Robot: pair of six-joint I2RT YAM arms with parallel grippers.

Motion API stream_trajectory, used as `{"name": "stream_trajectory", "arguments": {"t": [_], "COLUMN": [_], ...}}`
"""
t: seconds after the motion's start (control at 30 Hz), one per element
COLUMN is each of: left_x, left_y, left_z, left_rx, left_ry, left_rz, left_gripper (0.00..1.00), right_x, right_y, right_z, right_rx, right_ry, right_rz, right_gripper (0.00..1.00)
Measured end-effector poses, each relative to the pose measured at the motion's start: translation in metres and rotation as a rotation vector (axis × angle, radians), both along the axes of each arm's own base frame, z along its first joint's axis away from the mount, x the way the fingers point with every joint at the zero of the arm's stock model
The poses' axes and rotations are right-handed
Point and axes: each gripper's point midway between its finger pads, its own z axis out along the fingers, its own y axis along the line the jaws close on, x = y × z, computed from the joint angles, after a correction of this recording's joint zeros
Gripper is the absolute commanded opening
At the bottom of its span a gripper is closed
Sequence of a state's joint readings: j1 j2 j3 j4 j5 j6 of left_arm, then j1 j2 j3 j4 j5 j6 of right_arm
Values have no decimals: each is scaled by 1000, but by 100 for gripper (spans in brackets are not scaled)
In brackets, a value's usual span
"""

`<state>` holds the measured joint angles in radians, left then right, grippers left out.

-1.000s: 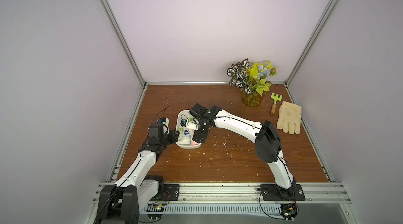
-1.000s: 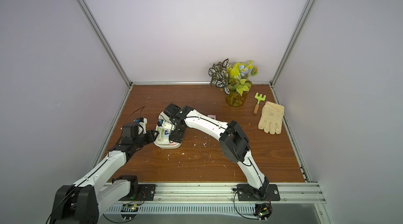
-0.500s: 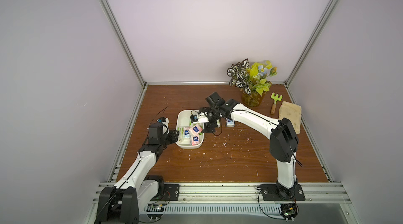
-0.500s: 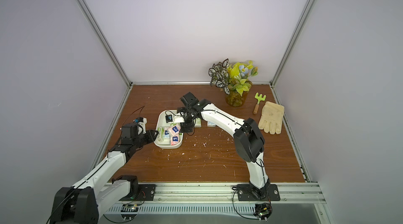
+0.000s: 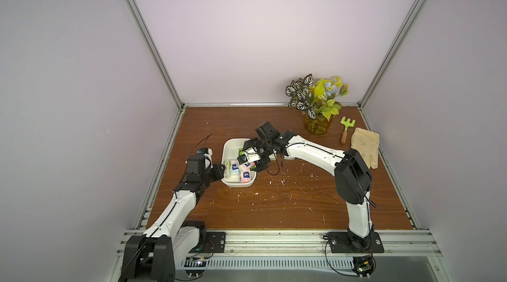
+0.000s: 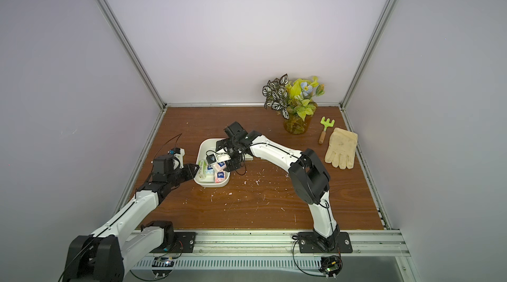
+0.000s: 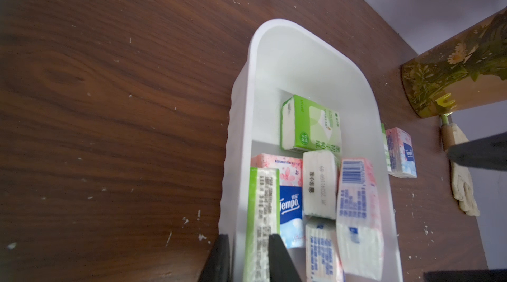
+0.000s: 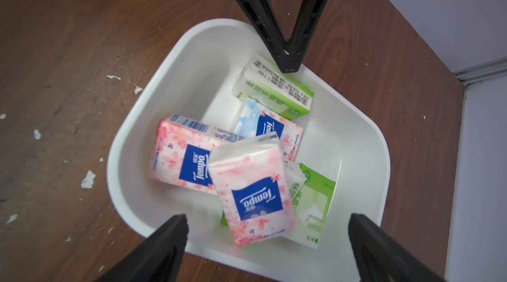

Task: Take the pocket tissues out of the storage box
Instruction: Pick up the pocket tissues from the storage box.

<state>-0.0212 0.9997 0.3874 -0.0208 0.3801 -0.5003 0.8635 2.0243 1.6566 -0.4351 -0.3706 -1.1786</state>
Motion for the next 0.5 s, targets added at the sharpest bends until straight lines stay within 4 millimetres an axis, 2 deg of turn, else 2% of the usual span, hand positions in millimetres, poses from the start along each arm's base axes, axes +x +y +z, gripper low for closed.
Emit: {"name": "stream_trajectory", "arguments": {"t": [0.2,0.5], "left_x": [0,0], "left_y": [0,0], "left_z": [0,0], "left_rx": [0,0], "left_ry": [1,1], "left_rz": [0,0], "left_gripper": [21,21], "right_x": [-4,-4], "right_y": [10,15], "right_z": [-34,-38], "right_rx": [-34,-32], "right_ry": [21,8], "right_rz": [27,35], "right_gripper": [94,85]}}
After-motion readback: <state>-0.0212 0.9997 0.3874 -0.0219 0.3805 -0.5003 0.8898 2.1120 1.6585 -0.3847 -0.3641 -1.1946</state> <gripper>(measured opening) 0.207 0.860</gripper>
